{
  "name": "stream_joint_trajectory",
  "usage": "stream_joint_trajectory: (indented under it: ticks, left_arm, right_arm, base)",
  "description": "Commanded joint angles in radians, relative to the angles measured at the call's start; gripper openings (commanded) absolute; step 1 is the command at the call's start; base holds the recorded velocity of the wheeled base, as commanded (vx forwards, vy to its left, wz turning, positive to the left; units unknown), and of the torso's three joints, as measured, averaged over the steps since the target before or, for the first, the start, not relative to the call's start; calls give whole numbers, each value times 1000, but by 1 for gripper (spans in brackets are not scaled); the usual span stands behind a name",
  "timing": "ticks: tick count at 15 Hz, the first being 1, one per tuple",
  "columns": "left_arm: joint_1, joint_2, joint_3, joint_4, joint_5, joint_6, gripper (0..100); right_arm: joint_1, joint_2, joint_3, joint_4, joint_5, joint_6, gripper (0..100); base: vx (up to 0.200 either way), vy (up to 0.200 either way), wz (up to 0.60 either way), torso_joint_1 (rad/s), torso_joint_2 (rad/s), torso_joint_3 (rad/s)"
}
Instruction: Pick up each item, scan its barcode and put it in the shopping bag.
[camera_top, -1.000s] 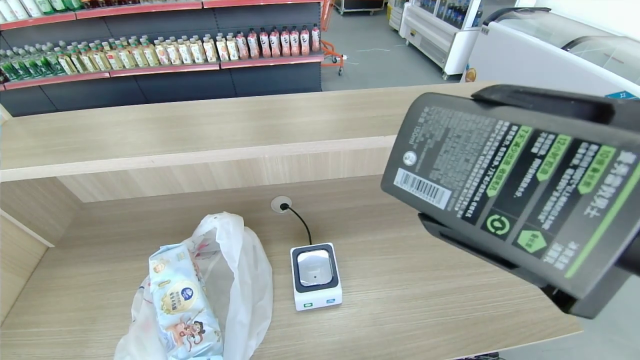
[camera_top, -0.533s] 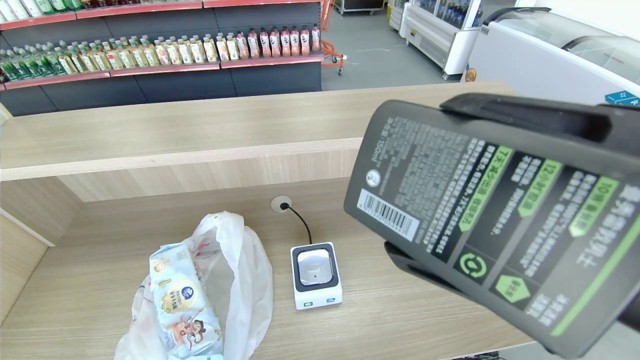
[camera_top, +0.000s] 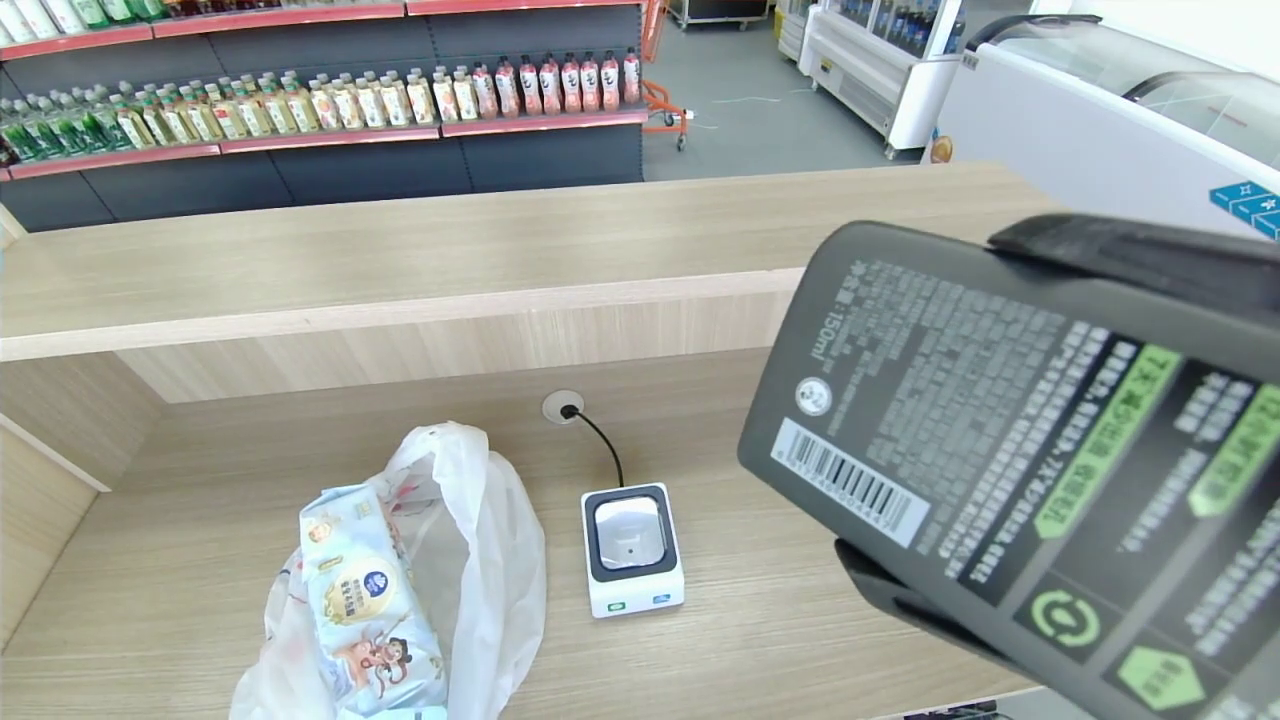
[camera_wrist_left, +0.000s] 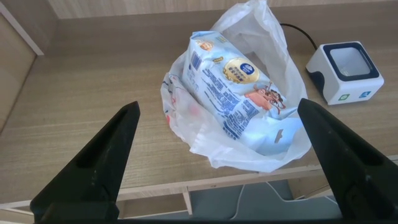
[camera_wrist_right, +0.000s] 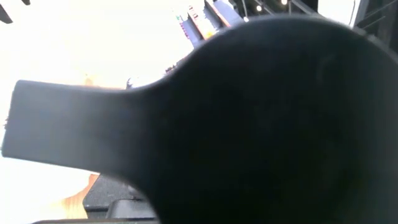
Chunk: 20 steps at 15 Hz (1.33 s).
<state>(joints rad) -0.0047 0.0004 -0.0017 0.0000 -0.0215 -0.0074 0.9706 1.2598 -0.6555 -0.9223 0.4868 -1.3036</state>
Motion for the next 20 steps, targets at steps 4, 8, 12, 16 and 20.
stream_joint_trajectory:
  ticks: [4, 8, 12, 16, 20]
  left_arm:
    - [0, 0, 0, 0, 0, 0, 100]
    - [0, 0, -1, 0, 0, 0, 100]
    - [0, 0, 0, 0, 0, 0, 100]
    - [0, 0, 0, 0, 0, 0, 100]
    - [0, 0, 0, 0, 0, 0, 100]
  right_arm:
    - [0, 0, -9, 0, -10, 6, 0]
    - [0, -5, -10, 0, -10, 20, 0]
    - [-3, -11, 11, 0, -54, 118, 0]
    - [-7, -45, 65, 3, -485, 690, 0]
    - [-139, -33, 59, 89, -591, 1081, 0]
  base:
    - [0, 0, 0, 0, 0, 0]
    - [0, 0, 0, 0, 0, 0]
    - [0, 0, 0, 0, 0, 0]
    - [0, 0, 0, 0, 0, 0]
    - [0, 0, 0, 0, 0, 0]
